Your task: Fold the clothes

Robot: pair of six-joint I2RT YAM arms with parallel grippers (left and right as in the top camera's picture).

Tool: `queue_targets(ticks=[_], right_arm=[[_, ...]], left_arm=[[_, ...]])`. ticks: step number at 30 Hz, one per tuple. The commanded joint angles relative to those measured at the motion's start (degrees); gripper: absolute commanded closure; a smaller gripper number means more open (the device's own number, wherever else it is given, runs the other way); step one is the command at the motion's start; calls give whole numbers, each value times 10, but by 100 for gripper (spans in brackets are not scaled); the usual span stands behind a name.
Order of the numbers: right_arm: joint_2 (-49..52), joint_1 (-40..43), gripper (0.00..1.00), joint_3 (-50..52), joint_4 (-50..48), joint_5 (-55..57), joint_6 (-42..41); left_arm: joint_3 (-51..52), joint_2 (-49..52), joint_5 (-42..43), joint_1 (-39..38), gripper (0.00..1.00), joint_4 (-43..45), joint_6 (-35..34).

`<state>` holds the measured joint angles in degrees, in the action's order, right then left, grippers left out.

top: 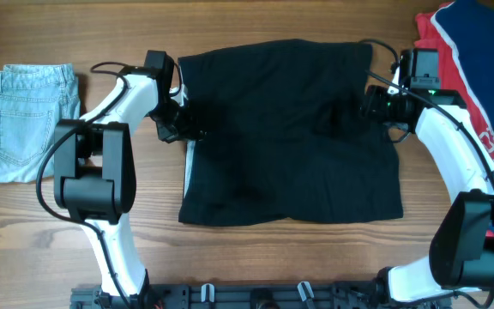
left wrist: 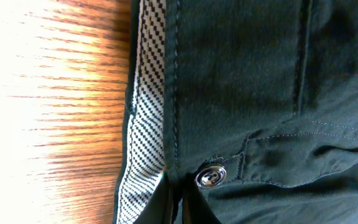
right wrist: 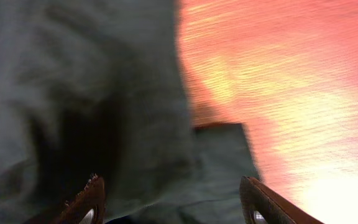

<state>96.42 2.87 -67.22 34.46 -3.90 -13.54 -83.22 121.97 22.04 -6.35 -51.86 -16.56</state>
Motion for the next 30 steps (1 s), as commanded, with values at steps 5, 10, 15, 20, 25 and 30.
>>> queue_targets(ticks=[5,10,15,20,25,30], right_arm=[[55,-7,31,2,16,-91,149],[73,-7,31,2,18,-91,167],[73,-13,31,2,52,-97,200],[73,-35,30,2,49,-101,226],[74,-62,29,2,9,-56,224],[106,-66,29,2,-16,36,174]], left_arm=[[13,21,-108,14,96,2,12],[13,21,-108,14,96,2,12],[13,21,-108,14,96,3,12],[13,21,-108,14,96,3,12],[13,21,-108,14,96,3,12],[13,21,-108,14,96,5,12]])
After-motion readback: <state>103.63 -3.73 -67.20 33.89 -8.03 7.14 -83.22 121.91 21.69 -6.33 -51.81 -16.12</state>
